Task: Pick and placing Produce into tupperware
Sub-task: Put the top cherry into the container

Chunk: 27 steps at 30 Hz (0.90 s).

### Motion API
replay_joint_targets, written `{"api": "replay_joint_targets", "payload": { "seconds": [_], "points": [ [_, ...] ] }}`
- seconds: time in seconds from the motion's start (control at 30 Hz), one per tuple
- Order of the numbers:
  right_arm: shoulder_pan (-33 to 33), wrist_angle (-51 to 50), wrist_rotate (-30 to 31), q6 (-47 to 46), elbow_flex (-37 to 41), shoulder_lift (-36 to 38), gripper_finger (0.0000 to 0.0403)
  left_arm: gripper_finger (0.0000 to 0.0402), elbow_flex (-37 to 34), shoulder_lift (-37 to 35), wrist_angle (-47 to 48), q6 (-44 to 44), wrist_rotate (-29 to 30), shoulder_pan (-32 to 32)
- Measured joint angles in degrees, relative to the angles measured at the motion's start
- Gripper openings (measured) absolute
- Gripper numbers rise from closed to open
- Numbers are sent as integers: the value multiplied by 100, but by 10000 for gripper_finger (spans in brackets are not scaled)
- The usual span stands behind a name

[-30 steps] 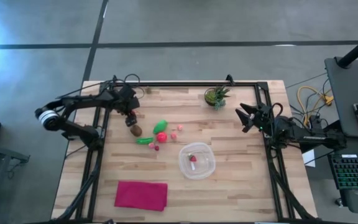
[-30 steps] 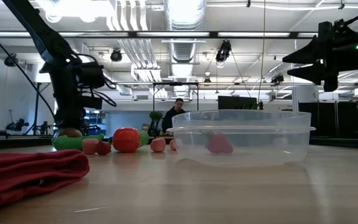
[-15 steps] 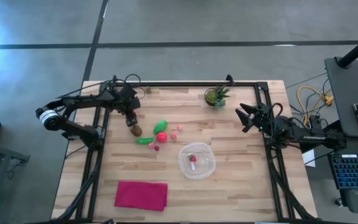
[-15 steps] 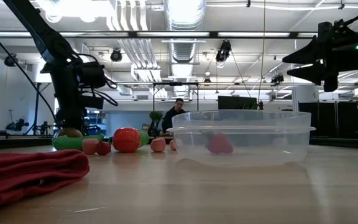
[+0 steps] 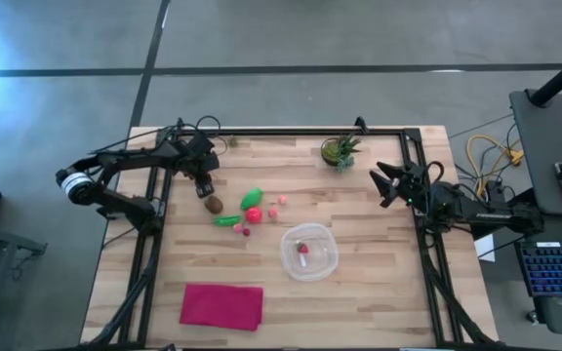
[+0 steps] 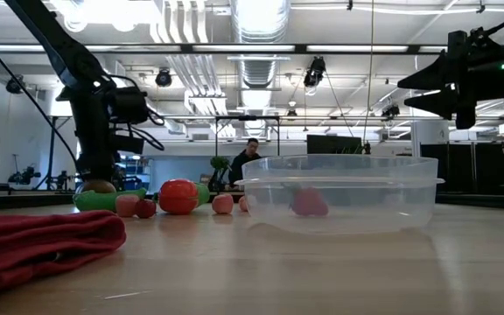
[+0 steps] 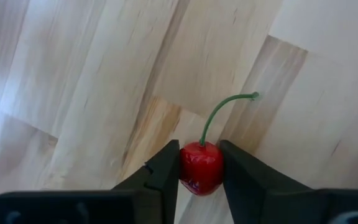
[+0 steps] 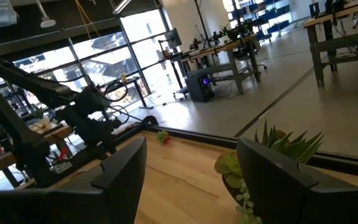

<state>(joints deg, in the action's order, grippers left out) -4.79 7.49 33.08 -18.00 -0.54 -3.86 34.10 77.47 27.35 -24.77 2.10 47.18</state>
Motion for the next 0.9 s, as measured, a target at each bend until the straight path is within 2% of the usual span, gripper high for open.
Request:
{"api": "replay_joint_targets", "payload": {
  "seconds": [0.17, 0.3, 0.47, 0.73, 0.9],
  "points": [
    [-1, 2, 0, 0, 1, 0, 242, 84, 190, -13, 221, 0, 62, 3],
    [-1, 4, -1, 0, 0, 0, 242, 84, 762, -167, 523, 43, -15, -122],
    [2, 4, 0, -24, -1, 0, 242, 84, 1674, -472, 714, 202, -778, -535],
    [1, 50, -22, -303, -1, 0, 242, 86, 2620, -199, 696, 746, -1365, -2099],
    [1, 46, -48, -455, -1, 2, 242, 92, 2744, 278, -93, 1189, -1542, -3167]
  ]
}}
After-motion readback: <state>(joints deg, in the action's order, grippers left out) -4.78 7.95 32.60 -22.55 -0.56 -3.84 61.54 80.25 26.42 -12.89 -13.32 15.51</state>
